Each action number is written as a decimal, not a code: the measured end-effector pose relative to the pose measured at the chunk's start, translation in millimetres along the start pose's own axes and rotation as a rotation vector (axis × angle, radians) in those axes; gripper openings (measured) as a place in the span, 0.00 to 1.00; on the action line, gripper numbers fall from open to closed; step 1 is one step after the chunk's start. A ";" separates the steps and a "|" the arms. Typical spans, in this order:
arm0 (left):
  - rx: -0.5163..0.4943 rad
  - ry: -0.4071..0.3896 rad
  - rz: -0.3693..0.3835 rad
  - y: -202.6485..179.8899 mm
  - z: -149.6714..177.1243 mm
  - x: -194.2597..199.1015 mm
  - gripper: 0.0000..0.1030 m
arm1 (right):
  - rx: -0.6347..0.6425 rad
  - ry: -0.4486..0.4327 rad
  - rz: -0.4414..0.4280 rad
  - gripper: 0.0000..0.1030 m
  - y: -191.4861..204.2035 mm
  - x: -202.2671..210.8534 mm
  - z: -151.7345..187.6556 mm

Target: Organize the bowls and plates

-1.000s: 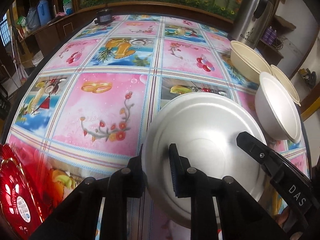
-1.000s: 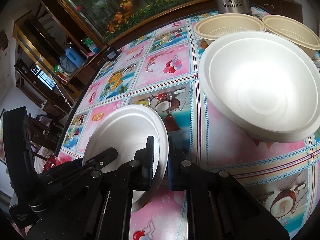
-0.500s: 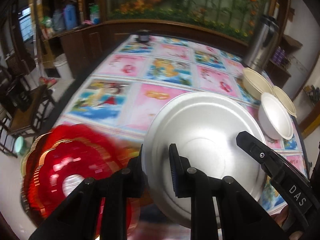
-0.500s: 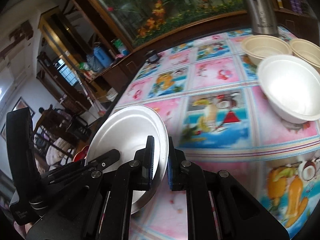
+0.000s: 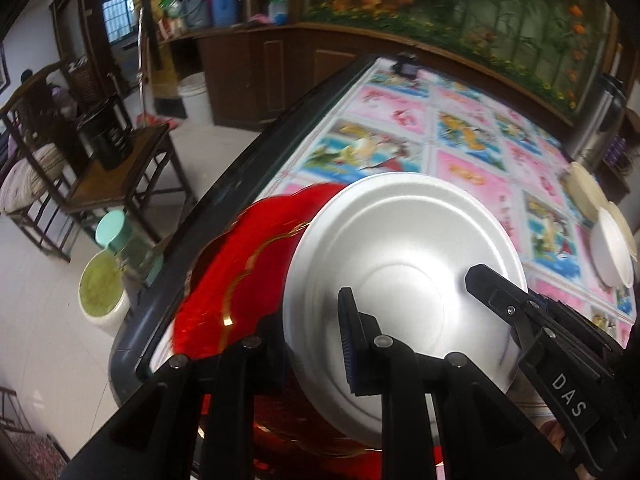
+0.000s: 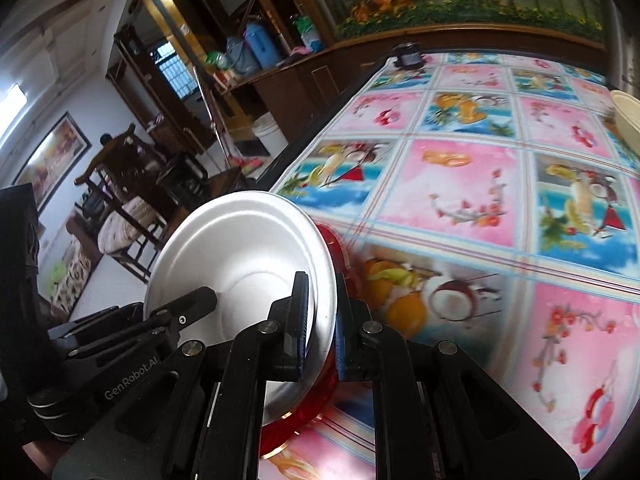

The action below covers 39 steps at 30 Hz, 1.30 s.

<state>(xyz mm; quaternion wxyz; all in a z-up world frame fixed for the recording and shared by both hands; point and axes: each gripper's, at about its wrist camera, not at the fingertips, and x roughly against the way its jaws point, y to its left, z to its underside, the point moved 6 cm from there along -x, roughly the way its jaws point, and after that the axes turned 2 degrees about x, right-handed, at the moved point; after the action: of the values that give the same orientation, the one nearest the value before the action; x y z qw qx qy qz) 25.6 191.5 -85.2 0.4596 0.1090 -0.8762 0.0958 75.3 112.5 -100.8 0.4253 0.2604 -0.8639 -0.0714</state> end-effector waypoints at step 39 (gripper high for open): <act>-0.092 -0.214 -0.164 -4.9 -11.2 55.7 0.36 | -0.005 -0.184 0.114 0.21 -38.2 51.7 -22.4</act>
<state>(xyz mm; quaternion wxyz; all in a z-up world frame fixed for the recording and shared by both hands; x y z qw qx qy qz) 4.9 184.1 -32.6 0.3743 0.1689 -0.9118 0.0053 81.5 55.7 -63.9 0.3484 0.2021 -0.9124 -0.0727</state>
